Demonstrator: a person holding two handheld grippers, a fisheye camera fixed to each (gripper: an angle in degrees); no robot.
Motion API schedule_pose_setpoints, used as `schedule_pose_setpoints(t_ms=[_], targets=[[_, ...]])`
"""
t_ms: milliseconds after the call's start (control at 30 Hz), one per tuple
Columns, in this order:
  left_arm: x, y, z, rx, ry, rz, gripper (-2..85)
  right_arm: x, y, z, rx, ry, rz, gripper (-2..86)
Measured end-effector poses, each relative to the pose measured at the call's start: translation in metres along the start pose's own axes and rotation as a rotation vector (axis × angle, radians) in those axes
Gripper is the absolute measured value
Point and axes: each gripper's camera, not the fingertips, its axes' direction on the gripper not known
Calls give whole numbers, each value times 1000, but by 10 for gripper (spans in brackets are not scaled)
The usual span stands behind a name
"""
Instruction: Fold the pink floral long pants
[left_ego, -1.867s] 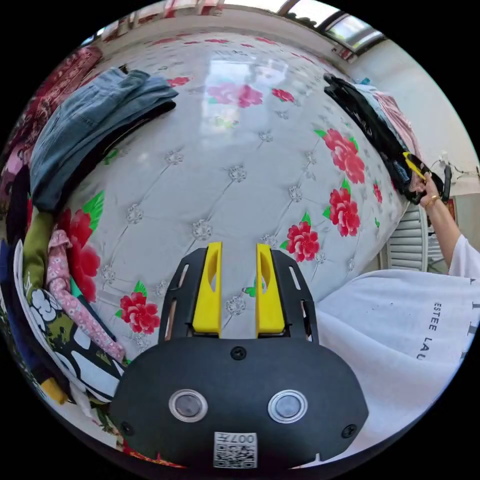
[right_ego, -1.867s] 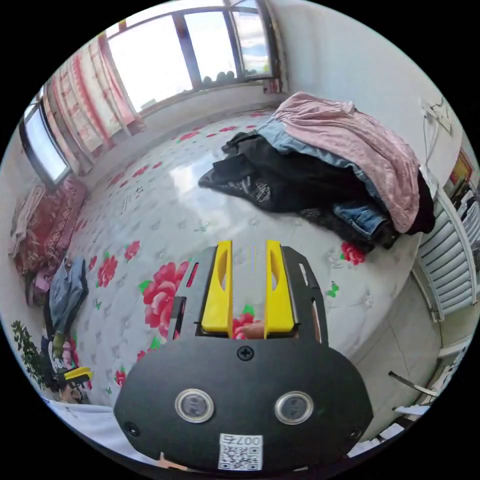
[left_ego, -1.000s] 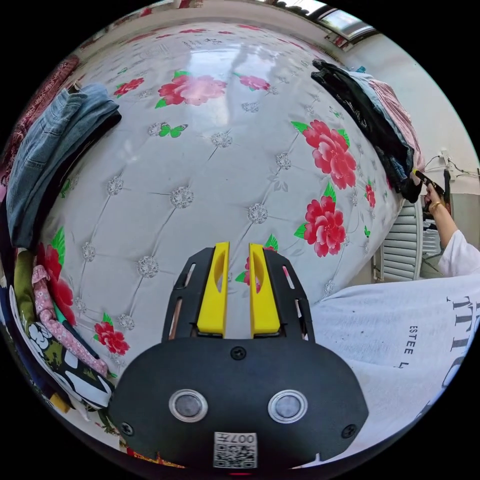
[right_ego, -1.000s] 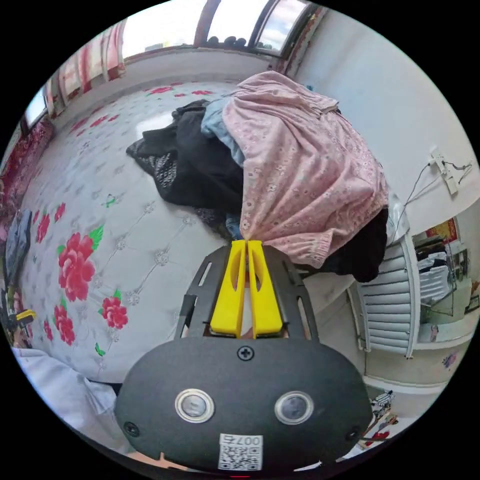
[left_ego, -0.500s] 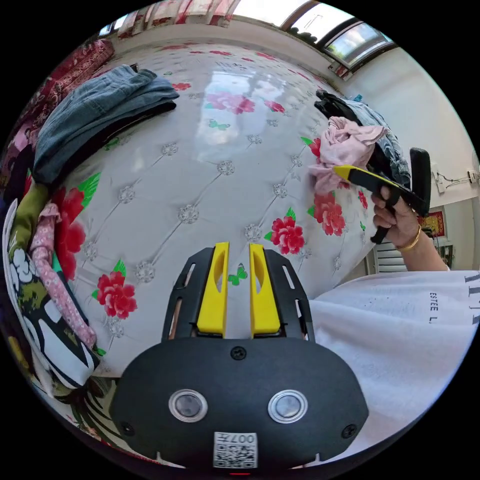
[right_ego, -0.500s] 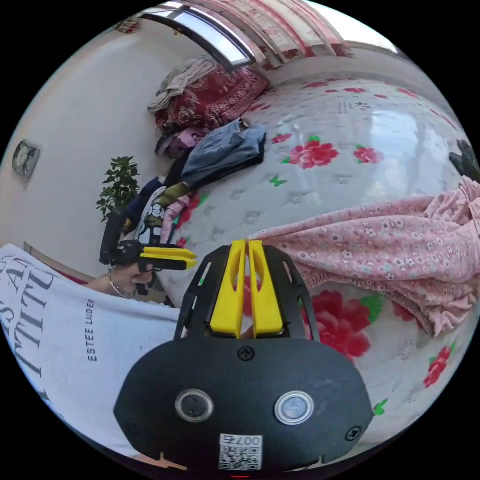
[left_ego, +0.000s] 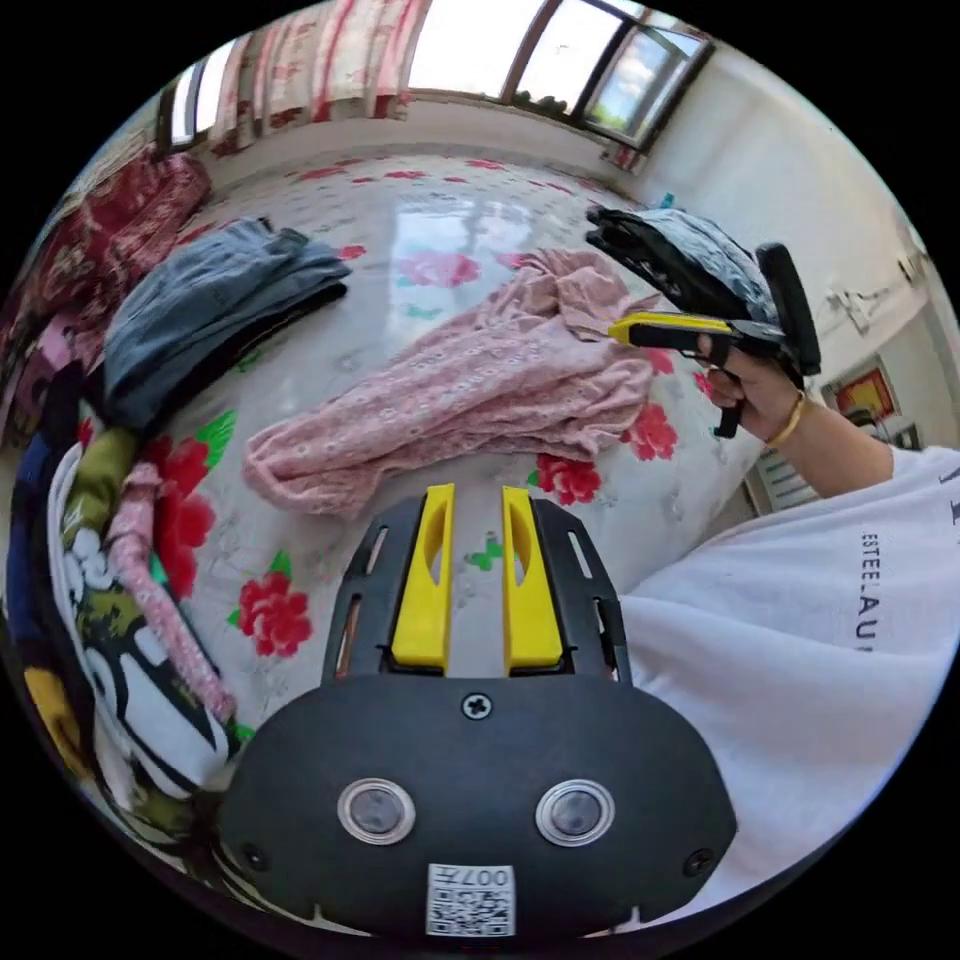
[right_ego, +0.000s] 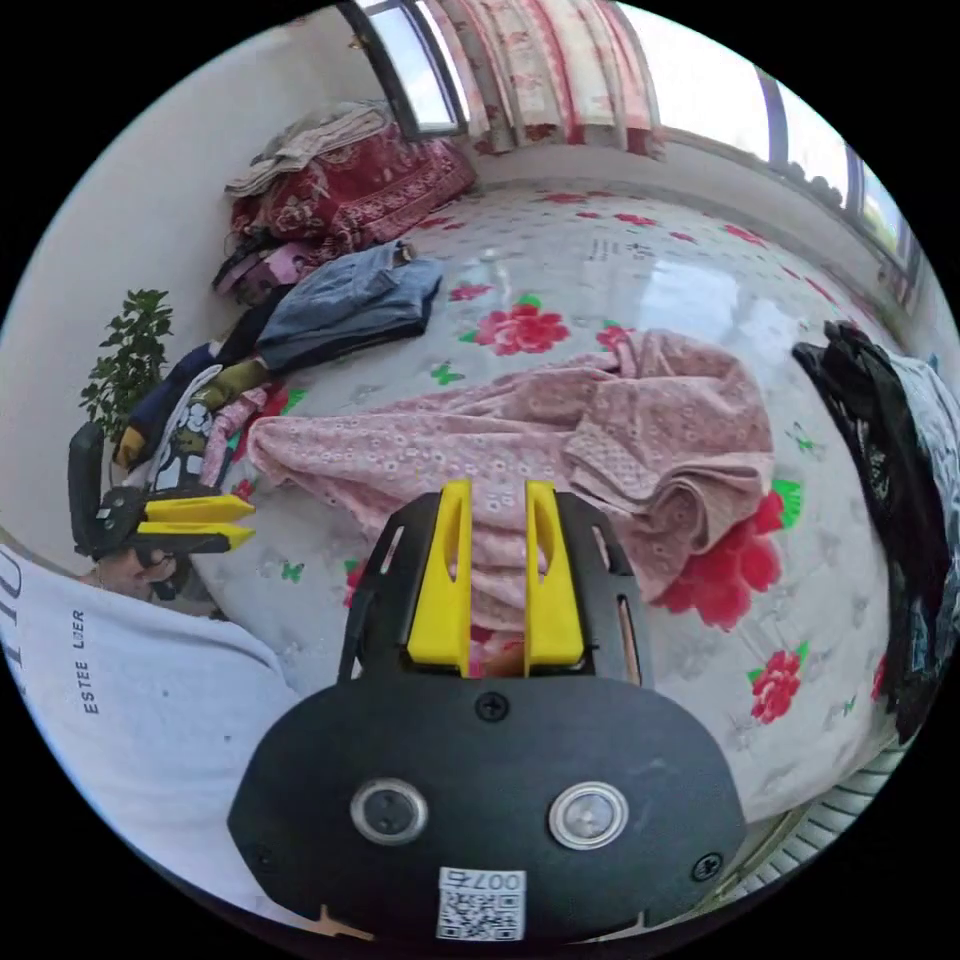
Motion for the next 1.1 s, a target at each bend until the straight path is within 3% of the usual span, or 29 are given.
schedule_pose_setpoints(t_ms=[133,233,267,300,433,533,600,667,767,867,933,1033,1100], targets=[[62,-55,58,-53,41,278,106,70,17,-16,-19,43,204,56],[108,-95,125,-185,-44,447,121,87,19,-22,10,70,247,72],[122,-102,145,-246,-92,509,85,88,16,-23,15,95,237,78],[130,-103,140,-167,-118,550,14,88,14,-22,12,107,230,81],[136,-81,131,-258,-114,643,-2,86,-11,-3,-44,199,124,88],[111,-40,99,-361,-92,541,-6,81,-29,30,-171,220,2,76],[78,1,59,-383,-79,338,-7,80,-34,53,-297,191,-56,54],[57,32,28,-376,-93,166,-7,85,-37,58,-363,47,-87,23],[35,72,-14,-339,-159,-120,-8,92,-46,24,-297,-153,-90,7],[37,97,-22,-339,-279,-246,-7,115,-73,-37,-111,-263,-45,7],[41,103,-19,-347,-308,-285,-8,142,-99,-90,67,-187,34,13],[52,105,-18,-323,-337,-303,-7,188,-121,-168,358,111,265,45],[61,107,-18,-320,-386,-314,-7,204,-126,-183,340,235,325,71]])
